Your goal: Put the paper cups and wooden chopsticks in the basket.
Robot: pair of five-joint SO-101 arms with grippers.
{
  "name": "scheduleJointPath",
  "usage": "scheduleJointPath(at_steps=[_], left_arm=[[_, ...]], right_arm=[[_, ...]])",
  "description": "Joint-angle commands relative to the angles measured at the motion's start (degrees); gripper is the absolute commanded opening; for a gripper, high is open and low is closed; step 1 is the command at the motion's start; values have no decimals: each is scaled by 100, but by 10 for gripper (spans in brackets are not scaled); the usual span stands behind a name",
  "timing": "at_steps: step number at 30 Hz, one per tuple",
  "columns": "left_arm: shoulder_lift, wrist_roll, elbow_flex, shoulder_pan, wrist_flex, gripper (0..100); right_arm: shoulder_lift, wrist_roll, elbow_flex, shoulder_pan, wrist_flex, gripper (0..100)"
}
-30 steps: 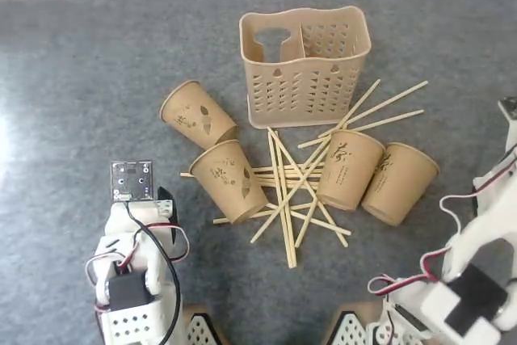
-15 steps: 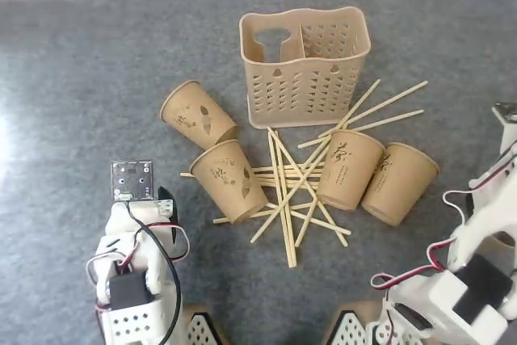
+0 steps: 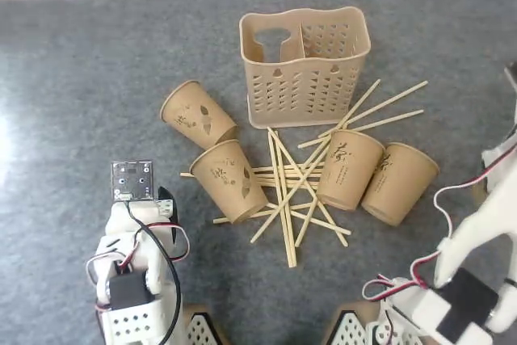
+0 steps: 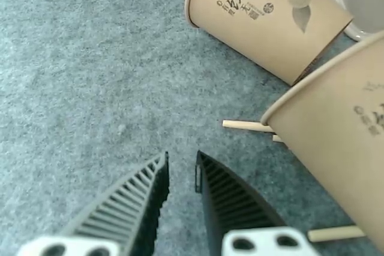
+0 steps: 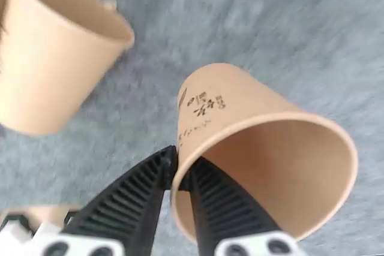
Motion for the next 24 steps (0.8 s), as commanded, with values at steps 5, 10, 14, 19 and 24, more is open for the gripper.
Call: scheduleJointPath(at_steps=[5, 10, 14, 19, 24], left_arm=[[-88, -53, -22, 9, 53, 70], [-88, -53, -22, 9, 53, 70], [-88, -53, -22, 9, 35, 70], [-88, -53, -22, 9, 35, 70], [-88, -53, -22, 9, 53, 70]], right_arm=[[-312, -501, -1424, -1226, -391, 7], [-374, -132, -1749, -2527, -1587, 7], [-321, 615, -1749, -3618, -2009, 7], [-303, 668, -1749, -4690, -2624, 7], [-145, 642, -1732, -5182, -3732, 7]])
